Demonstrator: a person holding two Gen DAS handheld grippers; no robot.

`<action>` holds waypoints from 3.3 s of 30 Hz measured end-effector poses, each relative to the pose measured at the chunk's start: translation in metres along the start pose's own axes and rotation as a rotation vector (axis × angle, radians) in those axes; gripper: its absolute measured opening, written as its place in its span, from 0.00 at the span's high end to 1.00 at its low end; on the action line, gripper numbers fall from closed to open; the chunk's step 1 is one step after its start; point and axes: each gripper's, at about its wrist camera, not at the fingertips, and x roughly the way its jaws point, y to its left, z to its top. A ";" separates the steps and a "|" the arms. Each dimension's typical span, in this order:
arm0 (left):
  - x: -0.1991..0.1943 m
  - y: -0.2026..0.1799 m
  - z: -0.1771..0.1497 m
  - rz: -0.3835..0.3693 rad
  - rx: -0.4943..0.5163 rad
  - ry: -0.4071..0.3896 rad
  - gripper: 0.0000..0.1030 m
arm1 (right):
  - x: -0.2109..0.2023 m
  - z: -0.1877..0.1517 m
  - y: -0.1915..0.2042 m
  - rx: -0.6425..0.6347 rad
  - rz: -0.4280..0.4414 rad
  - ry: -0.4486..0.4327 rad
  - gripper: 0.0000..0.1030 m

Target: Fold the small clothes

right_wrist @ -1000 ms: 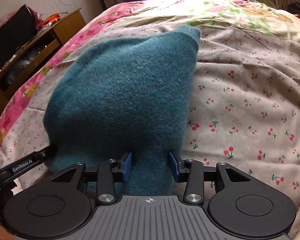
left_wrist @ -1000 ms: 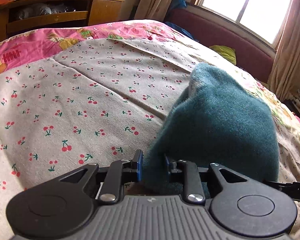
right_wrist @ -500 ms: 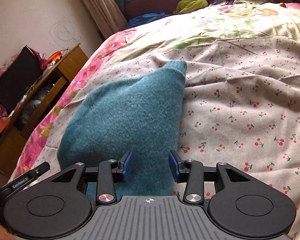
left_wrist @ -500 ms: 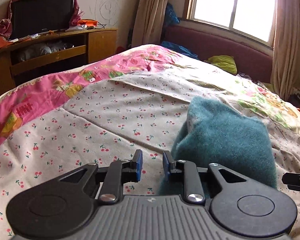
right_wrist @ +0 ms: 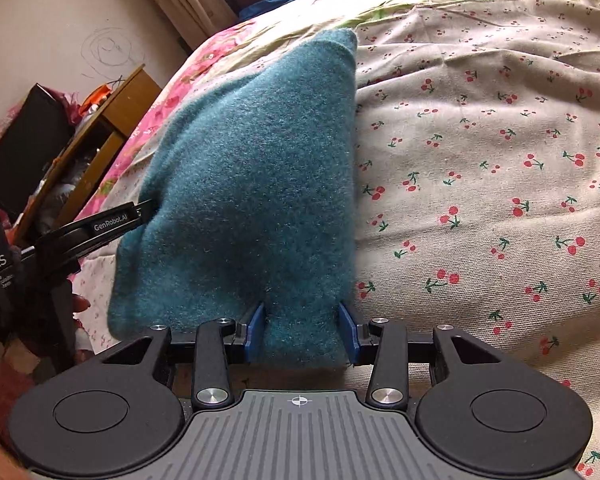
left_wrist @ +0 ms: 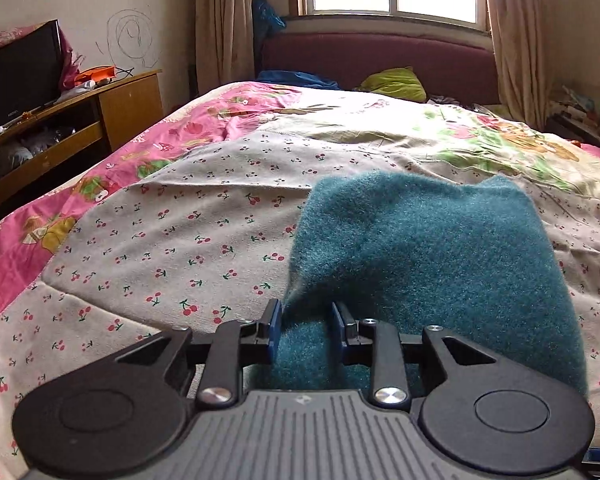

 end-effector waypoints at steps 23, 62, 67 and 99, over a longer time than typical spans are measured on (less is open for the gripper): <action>0.085 -0.034 0.051 0.135 0.175 0.045 0.60 | 0.022 0.025 0.038 -0.162 -0.031 0.008 0.58; -0.012 0.035 0.001 0.108 0.039 0.154 0.58 | -0.036 -0.028 0.034 -0.117 0.007 0.028 0.56; -0.038 0.030 -0.013 0.078 0.061 0.159 0.58 | -0.050 -0.036 0.045 -0.136 0.006 0.008 0.56; -0.150 0.004 -0.061 -0.008 0.092 0.158 0.19 | -0.095 -0.065 0.072 -0.178 -0.009 -0.094 0.51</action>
